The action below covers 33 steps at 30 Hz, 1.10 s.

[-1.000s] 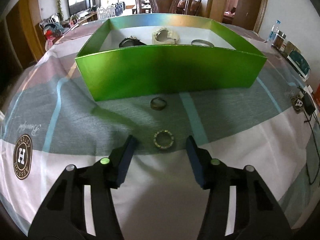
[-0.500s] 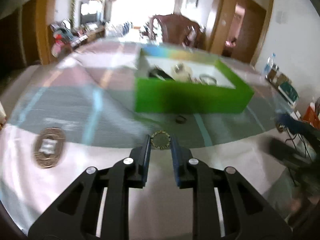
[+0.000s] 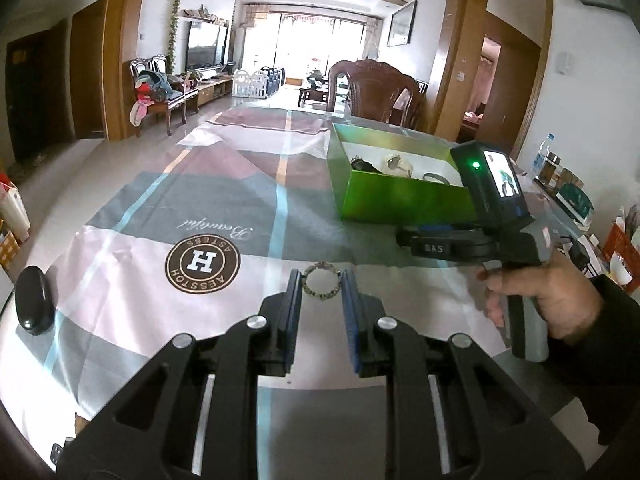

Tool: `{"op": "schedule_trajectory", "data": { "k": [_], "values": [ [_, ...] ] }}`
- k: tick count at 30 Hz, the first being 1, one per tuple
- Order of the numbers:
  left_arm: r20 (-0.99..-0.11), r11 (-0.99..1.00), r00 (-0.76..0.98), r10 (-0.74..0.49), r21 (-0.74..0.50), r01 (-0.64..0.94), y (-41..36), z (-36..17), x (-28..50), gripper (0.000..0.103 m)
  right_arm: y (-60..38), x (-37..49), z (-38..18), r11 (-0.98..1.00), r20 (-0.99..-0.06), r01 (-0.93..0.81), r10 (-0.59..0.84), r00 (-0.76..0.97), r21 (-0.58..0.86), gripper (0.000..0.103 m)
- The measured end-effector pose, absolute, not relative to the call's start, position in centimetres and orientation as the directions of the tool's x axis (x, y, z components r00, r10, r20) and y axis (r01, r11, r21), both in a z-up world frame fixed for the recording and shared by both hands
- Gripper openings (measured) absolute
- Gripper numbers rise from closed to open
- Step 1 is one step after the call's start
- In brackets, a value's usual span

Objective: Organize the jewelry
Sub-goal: 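Grasp the black ring with the right tool while the left tool holds the gold ring, then carry the gold ring with the left tool while the right tool carries the black ring over the box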

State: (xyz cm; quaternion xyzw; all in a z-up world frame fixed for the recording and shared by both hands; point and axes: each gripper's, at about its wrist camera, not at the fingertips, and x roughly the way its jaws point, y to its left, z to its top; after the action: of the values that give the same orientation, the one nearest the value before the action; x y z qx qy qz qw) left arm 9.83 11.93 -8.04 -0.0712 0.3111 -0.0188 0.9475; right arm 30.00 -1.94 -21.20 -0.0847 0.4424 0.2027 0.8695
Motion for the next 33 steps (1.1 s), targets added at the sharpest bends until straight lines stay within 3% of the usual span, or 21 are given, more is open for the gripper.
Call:
{"op": "schedule_trajectory", "data": {
  "k": [4, 7, 14, 25, 33],
  "values": [
    [-0.589, 0.988, 0.803, -0.094, -0.152, 0.004, 11.7, -8.4, 10.0, 0.020, -1.7, 30.5, -21.2, 0.907, -0.794, -0.420, 0.278, 0.541, 0.031, 0.037],
    [-0.593, 0.988, 0.799, -0.100, -0.156, 0.008, 11.5, -8.7, 9.9, 0.020, -1.2, 30.4, -21.0, 0.901, -0.791, -0.433, 0.279, 0.544, 0.019, 0.020],
    [-0.596, 0.988, 0.797, -0.101, -0.155, 0.009, 11.3, -8.8, 10.1, 0.020, -2.2, 28.5, -20.0, 0.892, -0.766, -0.449, 0.325, 0.554, 0.054, 0.020],
    [-0.591, 0.987, 0.793, -0.147, -0.146, 0.074, 7.9, -8.5, 11.6, 0.020, -13.1, 13.9, -11.2, 0.923, -0.492, -0.379, 0.363, 0.791, 0.071, 0.020],
    [-0.604, 0.984, 0.778, -0.174, -0.124, 0.124, 4.4, -8.8, 12.3, 0.020, -17.3, 12.2, -12.5, 0.936, -0.494, -0.326, 0.347, 0.797, 0.133, 0.020]
  ]
}}
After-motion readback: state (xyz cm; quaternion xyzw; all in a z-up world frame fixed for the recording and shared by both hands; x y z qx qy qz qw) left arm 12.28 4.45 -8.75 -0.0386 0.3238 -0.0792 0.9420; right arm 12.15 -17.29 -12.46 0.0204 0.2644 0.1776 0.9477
